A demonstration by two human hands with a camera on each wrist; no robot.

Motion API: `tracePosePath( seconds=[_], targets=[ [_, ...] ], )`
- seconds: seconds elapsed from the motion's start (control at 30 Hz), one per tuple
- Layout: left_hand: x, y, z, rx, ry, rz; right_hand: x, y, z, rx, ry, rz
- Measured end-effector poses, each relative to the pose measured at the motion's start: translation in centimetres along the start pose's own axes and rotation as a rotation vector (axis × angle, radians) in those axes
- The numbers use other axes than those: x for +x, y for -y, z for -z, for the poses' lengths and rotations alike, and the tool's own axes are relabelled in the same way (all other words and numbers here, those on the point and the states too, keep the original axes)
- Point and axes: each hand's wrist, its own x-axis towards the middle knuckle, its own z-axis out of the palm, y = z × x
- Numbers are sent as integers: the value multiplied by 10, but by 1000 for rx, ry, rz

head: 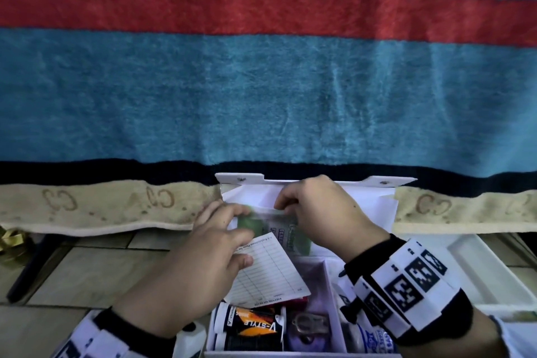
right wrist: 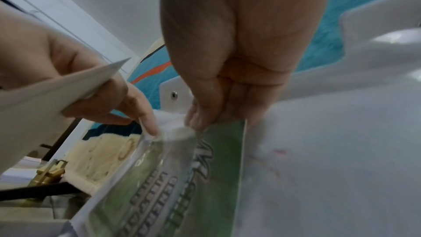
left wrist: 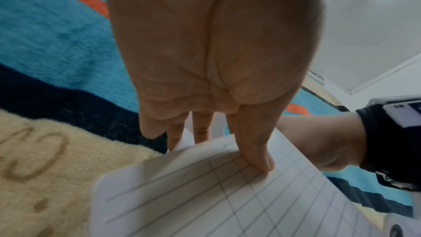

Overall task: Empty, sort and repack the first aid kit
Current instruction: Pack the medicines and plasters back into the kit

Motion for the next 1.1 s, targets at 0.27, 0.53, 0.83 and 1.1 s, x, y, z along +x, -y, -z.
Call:
tracePosePath(
  seconds=[0.27,0.53,0.83,1.1],
  targets=[
    [-1,-7,7,8,-9,-9,2,10,-1,-10,3,57],
    [3,-4,2,-36,-82,15,4,7,-8,41,6,54],
    [13,-9,7,-329,-207,218,-39,-11,5,718,-20,-123],
    [18,-20,9,-506,-225,324,-40,-24,-22,1169,122,-320]
  ],
)
